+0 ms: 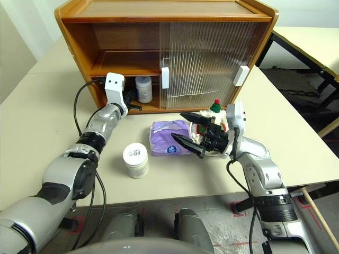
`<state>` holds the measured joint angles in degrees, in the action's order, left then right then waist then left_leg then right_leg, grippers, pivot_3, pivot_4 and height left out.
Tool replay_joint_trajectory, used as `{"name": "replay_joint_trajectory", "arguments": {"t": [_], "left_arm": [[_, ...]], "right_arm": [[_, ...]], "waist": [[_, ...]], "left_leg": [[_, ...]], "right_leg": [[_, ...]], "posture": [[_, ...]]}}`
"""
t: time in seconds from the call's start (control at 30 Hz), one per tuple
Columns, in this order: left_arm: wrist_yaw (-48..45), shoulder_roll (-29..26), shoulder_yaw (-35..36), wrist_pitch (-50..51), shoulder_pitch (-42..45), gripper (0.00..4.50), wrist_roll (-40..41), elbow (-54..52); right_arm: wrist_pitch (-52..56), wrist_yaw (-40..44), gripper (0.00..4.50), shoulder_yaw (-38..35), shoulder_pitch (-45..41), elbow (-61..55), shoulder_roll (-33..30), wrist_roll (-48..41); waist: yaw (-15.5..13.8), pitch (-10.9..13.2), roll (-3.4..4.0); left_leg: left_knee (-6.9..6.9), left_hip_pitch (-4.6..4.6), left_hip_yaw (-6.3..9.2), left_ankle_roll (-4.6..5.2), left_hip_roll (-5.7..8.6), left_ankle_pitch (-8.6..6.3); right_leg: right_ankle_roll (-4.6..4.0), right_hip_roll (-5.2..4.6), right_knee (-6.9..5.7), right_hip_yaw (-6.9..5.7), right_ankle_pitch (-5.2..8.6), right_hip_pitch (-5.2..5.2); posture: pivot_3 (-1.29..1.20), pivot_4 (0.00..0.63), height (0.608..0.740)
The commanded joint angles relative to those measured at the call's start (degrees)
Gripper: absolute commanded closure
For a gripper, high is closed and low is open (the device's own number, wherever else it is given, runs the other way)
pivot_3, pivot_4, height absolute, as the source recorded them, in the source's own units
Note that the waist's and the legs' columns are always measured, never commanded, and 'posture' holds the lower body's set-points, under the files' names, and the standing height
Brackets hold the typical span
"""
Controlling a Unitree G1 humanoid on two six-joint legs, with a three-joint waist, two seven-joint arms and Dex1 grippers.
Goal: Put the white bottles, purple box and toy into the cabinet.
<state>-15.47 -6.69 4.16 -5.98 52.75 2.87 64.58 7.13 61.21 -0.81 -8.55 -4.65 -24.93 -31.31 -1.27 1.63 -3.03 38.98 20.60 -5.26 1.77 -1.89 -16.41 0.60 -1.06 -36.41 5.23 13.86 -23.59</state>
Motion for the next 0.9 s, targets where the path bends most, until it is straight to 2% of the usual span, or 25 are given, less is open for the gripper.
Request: {"name": "replay_joint_trajectory", "arguments": {"t": [0.03, 0.43, 0.57, 0.63, 0.73, 0.9], "left_arm": [[-1.46, 1.01, -0.61, -0.86, 1.73, 4.48, -0.76, 1.66], [-3.53, 1.32, -0.16, -0.52, 1.1, 4.48, -0.18, 0.24], [-8.03, 0.19, 1.1, -0.85, -3.76, 4.48, 2.81, -7.56], [-11.49, 0.09, 1.84, 2.15, -7.48, 4.48, 5.9, -15.4], [-17.15, -2.43, -0.46, 4.9, -14.35, 3.84, 6.8, -29.01], [-24.77, -7.37, -1.61, 11.01, -23.75, 1.9, 11.3, -46.65]], "right_arm": [[-0.71, -0.4, 0.0, -1.27, 0.47, -1.11, -0.77, 0.08], [-1.32, -0.41, 0.0, -0.76, 0.18, 0.03, -0.64, 0.24], [-1.39, -0.31, 0.0, -0.43, -0.17, 0.73, -0.36, 0.35], [-1.21, -0.19, 0.0, -0.28, -0.32, 1.04, -0.3, 0.21], [-1.14, 0.09, 0.0, -0.19, -0.6, 1.63, -0.21, 0.06], [-1.38, 1.03, 0.0, 0.08, -1.06, 2.89, 0.09, 0.12]], "waist": [[0.41, 0.0, 0.0], [0.66, 0.0, 0.0], [0.91, 0.0, 0.01], [1.04, 0.0, 0.01], [1.24, 0.0, 0.01], [1.22, 0.0, 0.01]], "left_leg": [[0.0, 0.01, 0.0, 0.0, 0.0, 0.0], [0.0, -0.02, 0.01, 0.01, 0.0, 0.0], [0.0, -0.03, 0.01, 0.01, -0.02, 0.0], [0.0, -0.04, 0.01, 0.01, -0.04, 0.0], [-0.01, -0.04, 0.01, 0.0, -0.15, -0.01], [-0.01, -0.12, -0.02, 0.01, -0.34, 0.0]], "right_leg": [[0.0, 0.0, 0.0, 0.01, 0.0, 0.0], [0.01, 0.0, -0.02, 0.01, 0.0, 0.0], [0.0, 0.01, -0.02, 0.03, 0.0, 0.0], [-0.01, 0.01, -0.05, 0.03, -0.01, 0.0], [-0.03, 0.01, -0.08, 0.03, -0.02, 0.0], [-0.07, 0.0, -0.16, 0.06, -0.04, 0.03]], "posture": [[0.01, 0.0, 0.74], [0.03, 0.0, 0.74], [0.05, 0.0, 0.74], [0.06, 0.0, 0.74], [0.08, 0.0, 0.74], [0.09, 0.0, 0.74]]}}
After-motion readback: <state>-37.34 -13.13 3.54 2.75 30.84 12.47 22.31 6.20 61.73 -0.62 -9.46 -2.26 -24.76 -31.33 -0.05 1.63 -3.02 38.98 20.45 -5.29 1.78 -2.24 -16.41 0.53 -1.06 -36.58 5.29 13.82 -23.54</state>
